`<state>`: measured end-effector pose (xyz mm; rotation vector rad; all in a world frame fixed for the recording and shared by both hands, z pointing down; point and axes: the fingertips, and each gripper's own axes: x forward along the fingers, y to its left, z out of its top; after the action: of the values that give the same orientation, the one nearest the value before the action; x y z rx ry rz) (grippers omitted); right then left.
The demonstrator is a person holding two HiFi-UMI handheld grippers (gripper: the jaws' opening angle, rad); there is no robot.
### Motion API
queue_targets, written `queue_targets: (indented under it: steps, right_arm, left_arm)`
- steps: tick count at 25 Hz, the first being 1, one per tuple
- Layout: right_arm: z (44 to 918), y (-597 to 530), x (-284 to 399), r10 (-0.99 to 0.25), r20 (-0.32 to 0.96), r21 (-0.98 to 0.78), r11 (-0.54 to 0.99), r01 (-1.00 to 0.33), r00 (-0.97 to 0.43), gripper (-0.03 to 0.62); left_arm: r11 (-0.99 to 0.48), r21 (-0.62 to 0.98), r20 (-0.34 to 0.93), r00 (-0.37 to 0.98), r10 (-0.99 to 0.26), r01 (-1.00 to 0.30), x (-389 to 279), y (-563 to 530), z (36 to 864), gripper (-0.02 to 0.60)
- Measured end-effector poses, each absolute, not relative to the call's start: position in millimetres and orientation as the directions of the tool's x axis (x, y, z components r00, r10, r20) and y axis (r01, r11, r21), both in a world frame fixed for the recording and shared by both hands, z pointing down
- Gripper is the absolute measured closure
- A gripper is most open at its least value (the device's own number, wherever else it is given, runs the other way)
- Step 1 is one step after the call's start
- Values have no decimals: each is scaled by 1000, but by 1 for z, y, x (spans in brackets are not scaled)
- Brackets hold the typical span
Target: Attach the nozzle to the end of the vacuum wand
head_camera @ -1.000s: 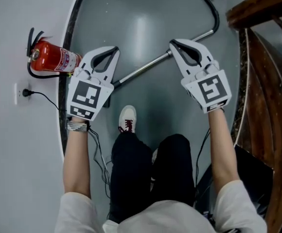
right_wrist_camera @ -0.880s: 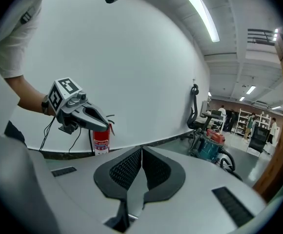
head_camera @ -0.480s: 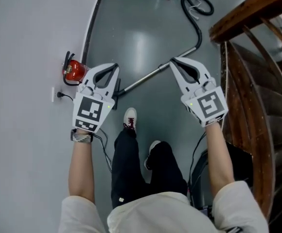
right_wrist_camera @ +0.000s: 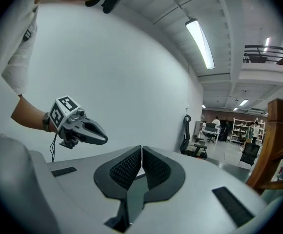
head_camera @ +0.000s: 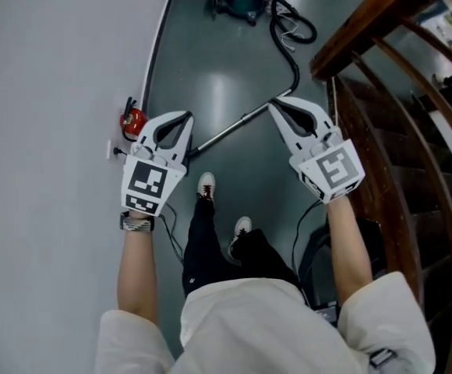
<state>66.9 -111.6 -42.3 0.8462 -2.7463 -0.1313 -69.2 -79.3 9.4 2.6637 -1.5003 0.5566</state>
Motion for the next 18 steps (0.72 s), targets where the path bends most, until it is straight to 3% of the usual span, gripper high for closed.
queue_targets:
  steps: [18]
  right_arm:
    - [-176, 5, 124, -589, 97, 286, 789, -544, -803, 563]
  left_arm:
    - [-492, -168, 205, 458, -865, -854, -13, 34, -108, 580]
